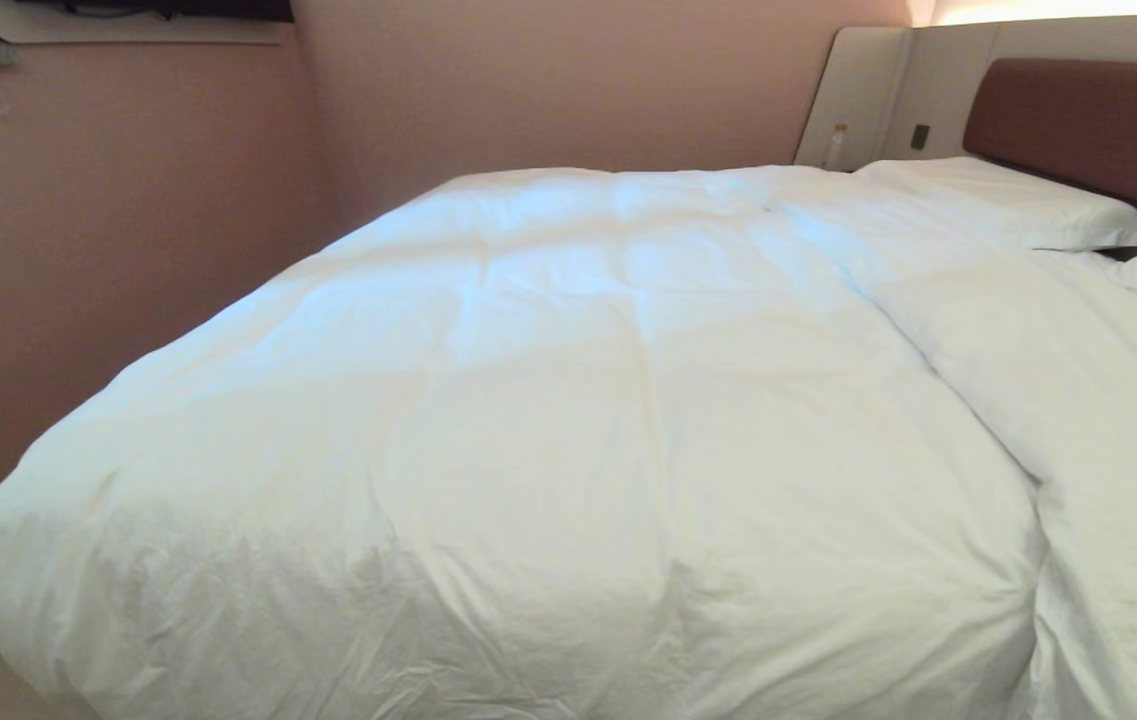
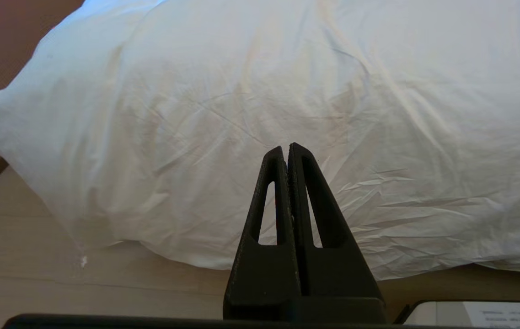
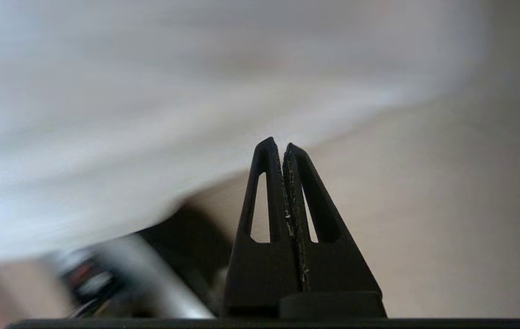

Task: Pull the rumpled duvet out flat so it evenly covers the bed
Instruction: Flatten the corners of the folded blanket

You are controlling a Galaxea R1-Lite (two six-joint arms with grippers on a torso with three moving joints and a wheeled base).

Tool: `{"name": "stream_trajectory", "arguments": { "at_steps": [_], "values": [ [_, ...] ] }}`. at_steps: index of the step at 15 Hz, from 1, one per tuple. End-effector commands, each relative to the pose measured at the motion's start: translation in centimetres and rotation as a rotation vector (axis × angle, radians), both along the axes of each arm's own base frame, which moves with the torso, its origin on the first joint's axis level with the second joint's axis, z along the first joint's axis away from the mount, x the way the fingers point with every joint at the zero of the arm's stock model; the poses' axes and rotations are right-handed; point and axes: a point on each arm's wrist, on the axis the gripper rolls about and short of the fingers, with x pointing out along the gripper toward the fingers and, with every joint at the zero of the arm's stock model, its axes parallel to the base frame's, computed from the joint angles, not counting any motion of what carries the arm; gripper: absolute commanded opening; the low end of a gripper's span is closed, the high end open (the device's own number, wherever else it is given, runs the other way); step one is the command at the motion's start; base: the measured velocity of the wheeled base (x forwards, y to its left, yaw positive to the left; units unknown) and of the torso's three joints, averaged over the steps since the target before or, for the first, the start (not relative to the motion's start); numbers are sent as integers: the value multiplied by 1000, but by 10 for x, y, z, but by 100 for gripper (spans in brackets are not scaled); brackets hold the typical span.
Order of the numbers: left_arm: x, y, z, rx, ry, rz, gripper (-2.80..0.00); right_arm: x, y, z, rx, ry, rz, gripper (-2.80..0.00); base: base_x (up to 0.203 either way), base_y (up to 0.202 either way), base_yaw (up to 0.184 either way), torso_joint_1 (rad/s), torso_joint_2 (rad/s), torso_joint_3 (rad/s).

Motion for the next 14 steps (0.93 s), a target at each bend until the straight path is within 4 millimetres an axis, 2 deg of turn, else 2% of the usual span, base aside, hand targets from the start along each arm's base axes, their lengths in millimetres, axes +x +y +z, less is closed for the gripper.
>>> {"name": "stream_trajectory", "arguments": {
  "at_steps": [1, 6, 14],
  "values": [
    [0, 0, 0, 0, 1, 1, -280, 1, 30, 10, 273, -87, 32, -280, 0, 0, 0, 0, 0, 0],
    [0, 0, 0, 0, 1, 1, -280, 22, 37, 8, 284, -77, 100, -280, 0, 0, 0, 0, 0, 0],
    [0, 0, 0, 0, 1, 0, -280, 21, 37, 19, 249, -77, 102, -280, 0, 0, 0, 0, 0, 0]
  ]
}}
